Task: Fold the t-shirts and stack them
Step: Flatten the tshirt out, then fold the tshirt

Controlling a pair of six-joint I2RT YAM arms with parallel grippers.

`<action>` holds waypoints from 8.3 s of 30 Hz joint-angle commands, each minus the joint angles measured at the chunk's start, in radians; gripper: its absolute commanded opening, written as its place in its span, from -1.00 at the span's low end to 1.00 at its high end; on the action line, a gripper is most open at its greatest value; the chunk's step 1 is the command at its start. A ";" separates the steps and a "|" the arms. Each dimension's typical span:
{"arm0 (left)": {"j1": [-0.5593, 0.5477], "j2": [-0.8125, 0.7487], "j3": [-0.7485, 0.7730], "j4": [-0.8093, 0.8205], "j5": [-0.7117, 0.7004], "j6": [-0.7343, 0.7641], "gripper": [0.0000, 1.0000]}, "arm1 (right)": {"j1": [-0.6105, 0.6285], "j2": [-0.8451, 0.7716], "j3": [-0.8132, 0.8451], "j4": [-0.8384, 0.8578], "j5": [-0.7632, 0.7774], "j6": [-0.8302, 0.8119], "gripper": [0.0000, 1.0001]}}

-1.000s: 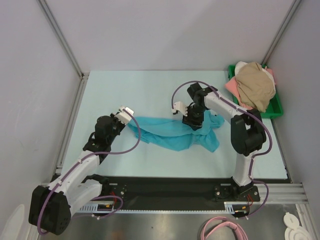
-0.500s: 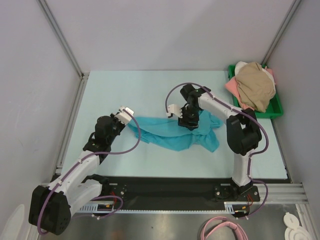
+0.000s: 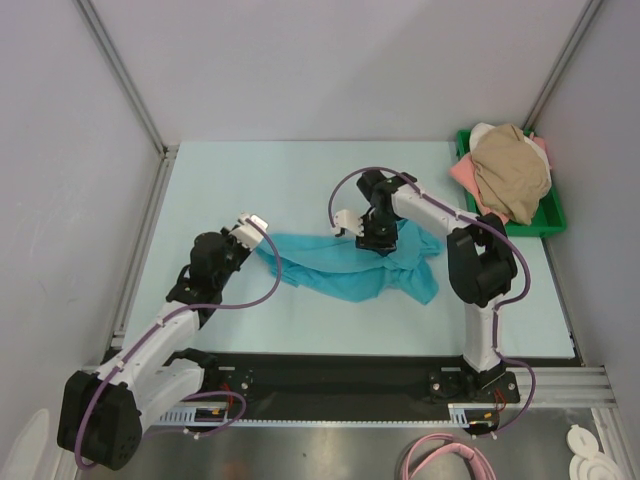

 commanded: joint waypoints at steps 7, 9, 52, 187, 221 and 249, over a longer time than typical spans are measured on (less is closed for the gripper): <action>0.003 -0.003 -0.006 0.036 0.000 -0.005 -0.99 | 0.005 -0.001 0.043 -0.041 0.032 0.006 -1.00; 0.004 -0.005 -0.007 0.038 -0.003 -0.007 -0.99 | 0.004 -0.036 0.033 -0.023 0.028 0.017 -1.00; 0.013 -0.400 1.103 -0.835 0.193 0.058 -0.99 | -0.384 -1.211 0.383 0.362 -0.047 0.503 -1.00; 0.280 0.545 0.152 0.248 0.127 0.204 -0.99 | -0.338 -0.803 -0.946 1.000 0.015 0.548 -1.00; 0.260 0.598 0.378 -0.071 0.287 -0.149 0.24 | -0.363 -0.330 -0.526 0.812 -0.360 0.537 0.03; 0.260 0.529 0.155 0.211 0.565 -0.249 0.27 | -0.286 -0.064 -0.311 0.769 -0.385 0.531 -0.76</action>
